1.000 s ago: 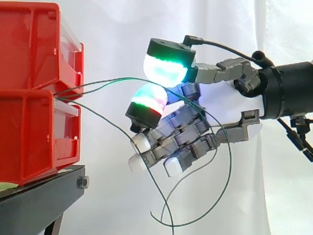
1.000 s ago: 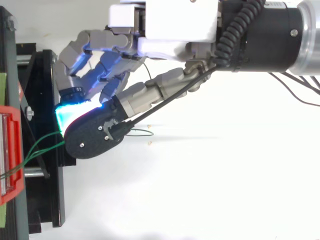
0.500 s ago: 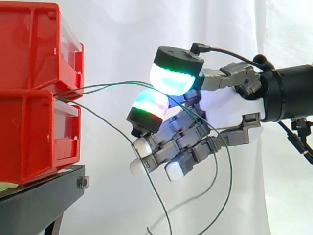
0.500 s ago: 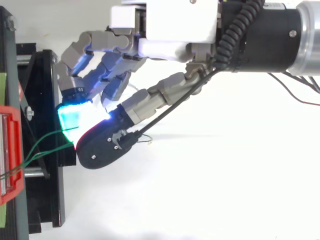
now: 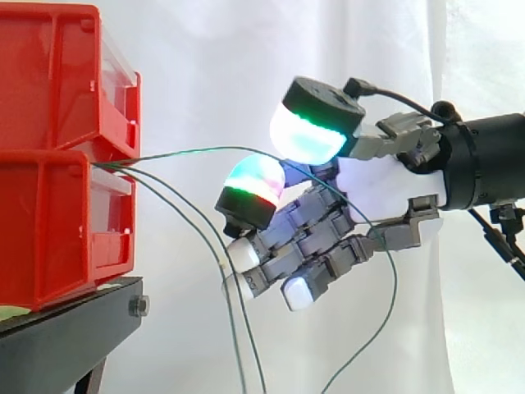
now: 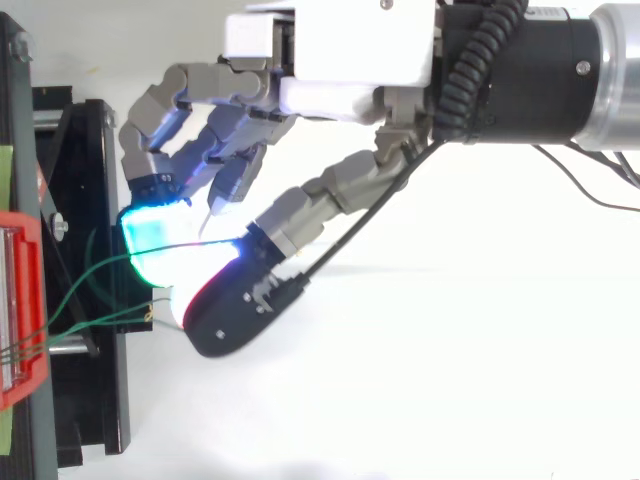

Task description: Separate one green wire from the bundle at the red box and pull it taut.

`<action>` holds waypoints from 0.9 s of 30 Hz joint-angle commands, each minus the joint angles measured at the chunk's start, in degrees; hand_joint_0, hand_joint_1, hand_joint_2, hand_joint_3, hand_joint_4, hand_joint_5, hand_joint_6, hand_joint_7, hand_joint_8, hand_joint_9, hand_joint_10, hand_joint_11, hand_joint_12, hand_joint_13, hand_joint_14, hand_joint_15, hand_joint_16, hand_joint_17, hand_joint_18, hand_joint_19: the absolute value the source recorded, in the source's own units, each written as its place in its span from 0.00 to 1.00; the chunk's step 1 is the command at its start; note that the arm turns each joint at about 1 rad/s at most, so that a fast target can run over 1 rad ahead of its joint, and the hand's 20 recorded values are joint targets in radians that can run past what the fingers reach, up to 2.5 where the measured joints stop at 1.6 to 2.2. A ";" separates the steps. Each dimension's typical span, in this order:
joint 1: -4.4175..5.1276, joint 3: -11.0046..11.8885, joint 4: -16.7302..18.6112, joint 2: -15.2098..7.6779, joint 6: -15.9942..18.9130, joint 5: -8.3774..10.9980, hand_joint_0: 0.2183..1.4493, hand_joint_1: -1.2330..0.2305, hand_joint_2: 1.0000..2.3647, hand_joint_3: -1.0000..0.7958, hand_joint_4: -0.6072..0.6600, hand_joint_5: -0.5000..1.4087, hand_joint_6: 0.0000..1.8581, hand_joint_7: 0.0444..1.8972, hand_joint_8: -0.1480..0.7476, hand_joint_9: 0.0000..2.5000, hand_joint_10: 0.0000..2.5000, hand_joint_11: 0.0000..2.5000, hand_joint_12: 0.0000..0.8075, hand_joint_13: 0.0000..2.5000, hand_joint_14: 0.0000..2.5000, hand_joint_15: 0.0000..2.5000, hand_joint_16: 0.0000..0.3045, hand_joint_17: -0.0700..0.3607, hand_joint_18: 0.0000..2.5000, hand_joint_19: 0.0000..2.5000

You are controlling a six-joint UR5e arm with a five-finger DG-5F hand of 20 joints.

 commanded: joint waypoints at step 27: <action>-1.48 1.36 -0.36 0.00 0.00 -2.19 0.34 0.28 0.01 0.39 0.62 0.15 0.48 0.49 0.51 0.30 0.00 0.18 0.37 0.29 0.00 0.08 0.15 0.41 0.34 0.13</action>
